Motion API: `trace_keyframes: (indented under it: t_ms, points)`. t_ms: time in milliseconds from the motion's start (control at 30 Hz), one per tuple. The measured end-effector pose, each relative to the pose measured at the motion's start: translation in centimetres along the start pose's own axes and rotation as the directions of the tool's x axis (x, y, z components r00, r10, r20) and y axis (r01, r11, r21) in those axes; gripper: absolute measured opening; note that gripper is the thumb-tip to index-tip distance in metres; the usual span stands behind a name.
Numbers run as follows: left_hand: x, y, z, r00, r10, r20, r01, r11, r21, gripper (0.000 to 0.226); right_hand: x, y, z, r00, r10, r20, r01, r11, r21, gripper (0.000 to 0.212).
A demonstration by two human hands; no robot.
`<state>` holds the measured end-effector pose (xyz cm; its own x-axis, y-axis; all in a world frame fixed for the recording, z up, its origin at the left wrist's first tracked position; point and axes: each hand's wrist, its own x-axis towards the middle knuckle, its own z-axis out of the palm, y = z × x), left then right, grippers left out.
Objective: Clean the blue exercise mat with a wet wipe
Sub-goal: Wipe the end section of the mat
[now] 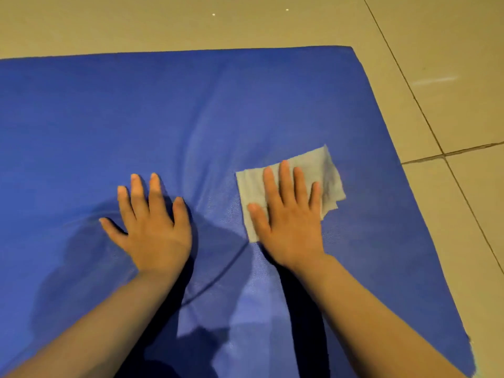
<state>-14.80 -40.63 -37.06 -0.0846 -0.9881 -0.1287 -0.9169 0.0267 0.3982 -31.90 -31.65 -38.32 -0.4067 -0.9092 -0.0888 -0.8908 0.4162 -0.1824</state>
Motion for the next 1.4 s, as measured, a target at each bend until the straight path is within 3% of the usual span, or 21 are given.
trace_keyframes:
  t_ms: [100,167,267,367,433,500,567,667,767,867,1000,1100,1167,1267,1300,1333,1400]
  points:
    - [-0.8,-2.8,-3.1,0.969,0.193,0.153,-0.177,0.977,-0.117,0.062,-2.2,0.2,-0.1,0.924,-0.373,0.081,0.375,0.927,-0.014,0.064]
    - [-2.2,-7.0,-5.4,0.968,0.217,0.129,-0.207,0.975,-0.084,0.064,-1.7,3.5,-1.1,0.917,-0.386,0.099,0.391,0.919,-0.039,0.068]
    - [-4.6,-13.3,-7.0,0.998,0.066,0.002,-0.066,0.994,0.087,0.067,0.8,6.7,-2.7,0.999,0.015,0.038,-0.013,0.999,-0.046,0.083]
    - [-6.4,-16.1,-6.1,0.996,0.041,-0.082,-0.028,0.988,0.152,0.064,3.6,3.0,-2.3,0.921,0.388,0.044,-0.387,0.921,-0.039,0.089]
    - [-6.6,-16.5,-5.5,0.989,0.096,-0.117,-0.072,0.98,0.188,0.062,5.3,-2.2,-0.9,0.893,0.45,0.019,-0.45,0.893,-0.014,0.088]
    - [-6.4,-16.7,-5.4,0.985,0.103,-0.138,-0.075,0.978,0.194,0.061,5.8,-8.6,1.2,0.949,0.315,-0.021,-0.315,0.949,-0.024,0.086]
    - [-6.5,-16.7,-5.4,0.981,0.099,-0.166,-0.066,0.979,0.192,0.062,4.9,-15.7,3.2,0.995,0.08,-0.066,-0.082,0.996,-0.039,0.078]
    - [-6.3,-16.7,-5.2,0.975,0.126,-0.184,-0.086,0.973,0.215,0.062,2.3,-23.8,4.6,0.965,-0.261,-0.007,0.26,0.964,-0.05,0.073]
    - [-6.2,-16.9,-5.0,0.973,0.123,-0.196,-0.082,0.975,0.204,0.061,2.1,-23.2,4.7,0.871,-0.49,-0.016,0.49,0.87,0.047,0.065]
    - [-6.2,-16.7,-5.0,0.964,0.146,-0.221,-0.103,0.975,0.196,0.059,3.3,-17.0,3.8,0.833,-0.548,-0.075,0.553,0.829,0.082,0.06]
    - [-6.4,-17.3,-4.8,0.967,0.147,-0.21,-0.106,0.976,0.192,0.058,3.0,-6.4,1.4,0.952,-0.308,-0.004,0.306,0.949,-0.08,0.072]
    - [-6.2,-17.2,-5.0,0.973,0.132,-0.19,-0.101,0.982,0.162,0.059,1.3,0.8,-1.6,0.994,0.094,0.058,-0.088,0.991,-0.098,0.087]
    - [-6.3,-17.3,-5.3,0.979,0.122,-0.166,-0.093,0.981,0.173,0.06,-0.7,1.1,-2.2,0.933,0.354,0.061,-0.351,0.935,-0.055,0.088]
    - [-6.4,-17.3,-5.5,0.98,0.123,-0.158,-0.097,0.982,0.16,0.061,-2.0,-4.5,-0.5,0.776,0.63,-0.02,-0.629,0.777,0.034,0.075]
    - [-6.4,-17.0,-5.6,0.98,0.119,-0.157,-0.094,0.983,0.159,0.061,-1.8,-7.4,0.3,0.761,0.648,-0.012,-0.647,0.761,0.047,0.077]
    - [-6.3,-17.0,-5.5,0.981,0.119,-0.153,-0.093,0.982,0.165,0.061,-1.5,-10.7,1.3,0.793,0.609,0.013,-0.609,0.792,0.048,0.077]
    - [-6.4,-17.0,-5.4,0.981,0.113,-0.156,-0.086,0.982,0.168,0.062,-2.0,-17.2,3.4,0.942,0.334,-0.032,-0.333,0.942,0.04,0.074]
